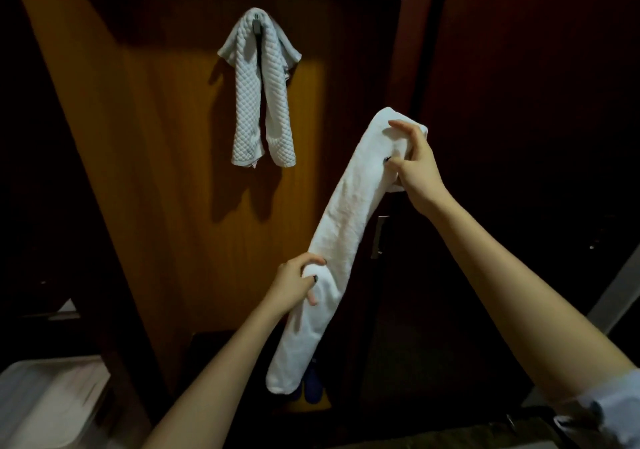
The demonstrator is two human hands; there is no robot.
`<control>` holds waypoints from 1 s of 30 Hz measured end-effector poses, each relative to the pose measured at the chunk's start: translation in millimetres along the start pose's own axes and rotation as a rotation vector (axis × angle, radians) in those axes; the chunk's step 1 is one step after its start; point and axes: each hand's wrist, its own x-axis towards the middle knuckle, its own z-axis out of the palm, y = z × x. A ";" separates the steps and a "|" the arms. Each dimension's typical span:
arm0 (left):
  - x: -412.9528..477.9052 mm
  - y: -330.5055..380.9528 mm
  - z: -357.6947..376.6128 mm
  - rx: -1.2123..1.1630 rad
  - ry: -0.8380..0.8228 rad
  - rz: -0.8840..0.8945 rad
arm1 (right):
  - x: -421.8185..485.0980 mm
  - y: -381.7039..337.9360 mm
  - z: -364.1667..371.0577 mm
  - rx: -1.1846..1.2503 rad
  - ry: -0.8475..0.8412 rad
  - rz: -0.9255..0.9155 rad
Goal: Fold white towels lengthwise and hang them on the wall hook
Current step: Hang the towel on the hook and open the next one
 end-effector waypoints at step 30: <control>-32.6 21.8 -3.4 0.577 0.250 0.134 | -27.1 42.7 -36.8 0.430 0.342 0.328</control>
